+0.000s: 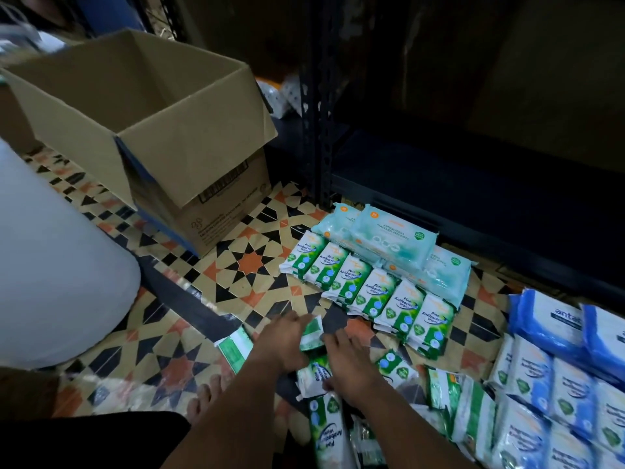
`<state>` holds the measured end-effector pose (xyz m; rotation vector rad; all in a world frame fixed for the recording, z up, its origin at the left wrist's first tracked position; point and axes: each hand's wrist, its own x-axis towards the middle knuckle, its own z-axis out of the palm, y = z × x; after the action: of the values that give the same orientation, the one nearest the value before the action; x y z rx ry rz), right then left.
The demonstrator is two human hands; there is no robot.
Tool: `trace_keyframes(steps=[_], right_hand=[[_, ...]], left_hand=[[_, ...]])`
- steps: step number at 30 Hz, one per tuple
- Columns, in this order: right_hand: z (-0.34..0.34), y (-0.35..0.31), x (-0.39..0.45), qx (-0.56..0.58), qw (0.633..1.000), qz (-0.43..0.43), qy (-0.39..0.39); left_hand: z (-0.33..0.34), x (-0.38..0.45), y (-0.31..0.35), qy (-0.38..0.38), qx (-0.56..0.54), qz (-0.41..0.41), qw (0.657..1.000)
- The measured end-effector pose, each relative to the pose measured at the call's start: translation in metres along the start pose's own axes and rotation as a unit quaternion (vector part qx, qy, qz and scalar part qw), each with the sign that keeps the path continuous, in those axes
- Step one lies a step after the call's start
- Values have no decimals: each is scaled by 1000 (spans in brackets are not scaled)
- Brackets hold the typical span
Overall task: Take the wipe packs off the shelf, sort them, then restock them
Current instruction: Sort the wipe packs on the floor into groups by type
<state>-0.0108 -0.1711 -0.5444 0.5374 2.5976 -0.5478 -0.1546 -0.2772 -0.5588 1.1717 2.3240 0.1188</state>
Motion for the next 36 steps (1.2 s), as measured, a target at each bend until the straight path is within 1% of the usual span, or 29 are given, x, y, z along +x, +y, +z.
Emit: trace_keyframes(steps=[1, 3, 4, 5, 7, 9, 11, 12, 14, 16, 17, 18, 20, 21, 22, 23, 24, 27, 28, 29, 30, 33, 35, 36], right_hand=[[-2, 1, -1, 5, 1000, 4, -5], [-1, 6, -2, 26, 1000, 8, 9], [0, 10, -3, 40, 999, 6, 21], [0, 14, -6, 73, 997, 14, 33], [-7, 20, -11, 117, 990, 41, 67], [-18, 19, -19, 198, 976, 62, 61], [-28, 18, -26, 253, 961, 83, 78], [-31, 17, -29, 292, 948, 99, 84], [-35, 16, -36, 366, 916, 133, 95], [-39, 12, -43, 428, 885, 154, 99], [-42, 10, -48, 460, 867, 159, 103], [-42, 8, -47, 499, 843, 170, 107], [-45, 1, -54, 571, 792, 182, 112], [-47, -3, -58, 595, 774, 183, 118], [-49, -6, -62, 617, 757, 180, 121], [-51, -8, -65, 633, 743, 180, 121], [-52, -7, -67, 646, 732, 179, 124], [-59, -1, -76, 657, 722, 171, 134], [-58, 3, -77, 655, 722, 174, 138], [-57, 6, -77, 652, 723, 181, 139], [-56, 8, -78, 652, 721, 185, 142], [-49, 11, -79, 643, 721, 217, 143], [-42, 11, -77, 636, 722, 228, 150], [-41, 10, -76, 632, 724, 232, 150]], left_hand=[[2, -3, -1, 21, -31, -16, 999], [3, -16, 0, 58, -138, -63, 987], [3, -22, 1, 75, -210, -90, 971], [1, -27, 2, 90, -285, -118, 947], [-8, -35, 8, 128, -424, -171, 880], [-15, -35, 12, 144, -562, -208, 788], [-24, -40, 23, 138, -672, -223, 693], [-29, -44, 28, 140, -712, -219, 652], [-35, -51, 39, 140, -758, -207, 603], [-41, -59, 47, 134, -793, -189, 564], [-45, -65, 51, 131, -805, -178, 550], [-47, -67, 55, 127, -820, -167, 532], [-54, -77, 65, 111, -842, -139, 510], [-55, -81, 70, 99, -843, -129, 512], [-55, -85, 74, 86, -839, -122, 523], [-52, -86, 75, 83, -827, -121, 542], [-50, -87, 75, 84, -810, -124, 566], [-44, -89, 69, 95, -736, -134, 656], [-42, -90, 66, 108, -712, -138, 680], [-39, -90, 61, 126, -692, -146, 696], [-40, -93, 60, 150, -681, -155, 700], [-37, -94, 53, 224, -676, -175, 680], [-35, -93, 51, 255, -671, -184, 671], [-35, -92, 51, 267, -675, -191, 662]])
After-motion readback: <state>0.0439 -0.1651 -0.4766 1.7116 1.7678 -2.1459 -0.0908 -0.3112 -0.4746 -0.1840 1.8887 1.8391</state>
